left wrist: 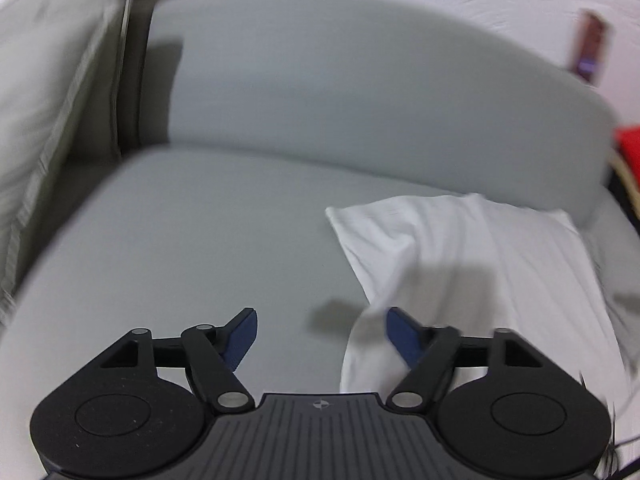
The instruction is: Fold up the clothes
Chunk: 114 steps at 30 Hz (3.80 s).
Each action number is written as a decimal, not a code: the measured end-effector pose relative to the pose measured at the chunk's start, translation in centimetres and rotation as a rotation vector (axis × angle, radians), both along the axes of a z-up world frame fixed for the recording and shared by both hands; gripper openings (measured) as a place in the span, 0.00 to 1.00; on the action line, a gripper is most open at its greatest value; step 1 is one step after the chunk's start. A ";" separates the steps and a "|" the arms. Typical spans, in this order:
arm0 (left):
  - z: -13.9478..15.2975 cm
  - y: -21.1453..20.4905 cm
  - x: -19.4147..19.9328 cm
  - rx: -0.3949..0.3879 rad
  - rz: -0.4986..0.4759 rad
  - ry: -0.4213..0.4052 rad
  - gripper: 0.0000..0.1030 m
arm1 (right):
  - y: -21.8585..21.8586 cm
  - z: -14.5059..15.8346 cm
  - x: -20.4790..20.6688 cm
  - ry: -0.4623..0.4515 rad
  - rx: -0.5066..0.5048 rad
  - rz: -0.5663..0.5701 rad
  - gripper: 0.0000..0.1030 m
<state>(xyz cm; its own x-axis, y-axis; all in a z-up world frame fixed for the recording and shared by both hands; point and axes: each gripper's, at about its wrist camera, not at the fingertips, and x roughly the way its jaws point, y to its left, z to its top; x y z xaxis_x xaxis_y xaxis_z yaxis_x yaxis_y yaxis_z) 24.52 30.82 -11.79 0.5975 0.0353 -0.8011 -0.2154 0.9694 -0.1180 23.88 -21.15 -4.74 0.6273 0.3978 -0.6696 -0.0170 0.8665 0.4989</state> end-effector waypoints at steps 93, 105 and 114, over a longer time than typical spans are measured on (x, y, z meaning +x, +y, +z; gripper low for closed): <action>-3.4 -20.2 -32.2 0.456 -0.338 0.026 0.35 | 4.1 -4.5 -24.3 0.147 -0.409 0.303 0.28; -1.0 -21.0 -31.2 0.221 -0.342 -0.123 0.54 | 5.1 -3.2 -23.9 -0.002 -0.184 0.252 0.15; -3.0 -20.7 -33.2 0.190 -0.390 0.029 0.53 | 3.0 -4.8 -27.2 0.112 -0.234 0.277 0.14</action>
